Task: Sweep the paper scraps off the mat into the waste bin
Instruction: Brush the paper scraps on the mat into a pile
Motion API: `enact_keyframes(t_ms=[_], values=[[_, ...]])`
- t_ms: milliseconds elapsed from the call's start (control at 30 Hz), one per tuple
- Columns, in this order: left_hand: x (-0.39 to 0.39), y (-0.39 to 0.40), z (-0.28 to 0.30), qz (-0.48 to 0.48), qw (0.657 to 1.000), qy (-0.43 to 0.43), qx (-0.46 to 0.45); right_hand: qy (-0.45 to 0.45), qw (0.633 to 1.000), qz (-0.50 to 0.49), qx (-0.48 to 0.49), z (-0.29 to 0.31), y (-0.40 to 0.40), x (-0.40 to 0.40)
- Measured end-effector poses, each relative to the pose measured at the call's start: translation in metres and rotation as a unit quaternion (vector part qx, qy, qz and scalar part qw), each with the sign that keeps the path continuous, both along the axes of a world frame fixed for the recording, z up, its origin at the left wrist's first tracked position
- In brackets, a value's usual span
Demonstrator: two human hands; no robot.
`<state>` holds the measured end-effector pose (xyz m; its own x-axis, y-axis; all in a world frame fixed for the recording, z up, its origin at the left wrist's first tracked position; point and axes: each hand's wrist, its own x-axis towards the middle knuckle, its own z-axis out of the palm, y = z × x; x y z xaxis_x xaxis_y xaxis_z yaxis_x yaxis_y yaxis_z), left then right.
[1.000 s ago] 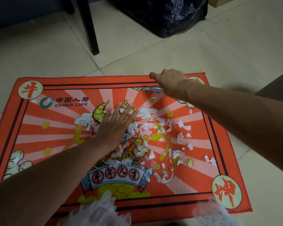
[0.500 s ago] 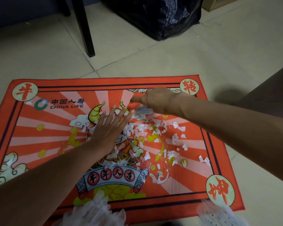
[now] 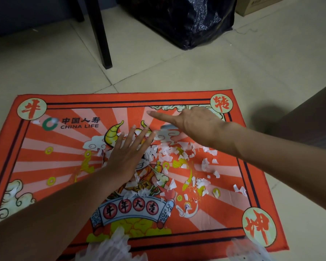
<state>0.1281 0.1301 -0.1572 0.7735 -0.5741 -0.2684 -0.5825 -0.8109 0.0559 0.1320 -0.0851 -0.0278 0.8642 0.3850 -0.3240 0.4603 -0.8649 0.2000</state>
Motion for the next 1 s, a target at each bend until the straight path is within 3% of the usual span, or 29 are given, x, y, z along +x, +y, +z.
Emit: enact_keyframes(t_ms=[400, 767, 900, 1000], values=[[-0.001, 0.000, 0.001, -0.003, 1.000, -0.007, 0.022, -0.020, 0.995, -0.090, -0.041, -0.015, -0.020, 0.041], [0.000, 0.002, -0.002, 0.000, 1.000, 0.000, 0.011, 0.053, 0.997, -0.038, 0.031, -0.021, 0.029, -0.013], [-0.001, 0.002, -0.004, -0.007, 0.999, -0.036, -0.025, 0.023, 0.998, 0.006, 0.056, -0.024, 0.045, -0.045], [-0.001, 0.004, -0.005, -0.013, 1.000, -0.007, -0.027, 0.012, 0.998, -0.004, 0.055, -0.020, 0.042, -0.041]])
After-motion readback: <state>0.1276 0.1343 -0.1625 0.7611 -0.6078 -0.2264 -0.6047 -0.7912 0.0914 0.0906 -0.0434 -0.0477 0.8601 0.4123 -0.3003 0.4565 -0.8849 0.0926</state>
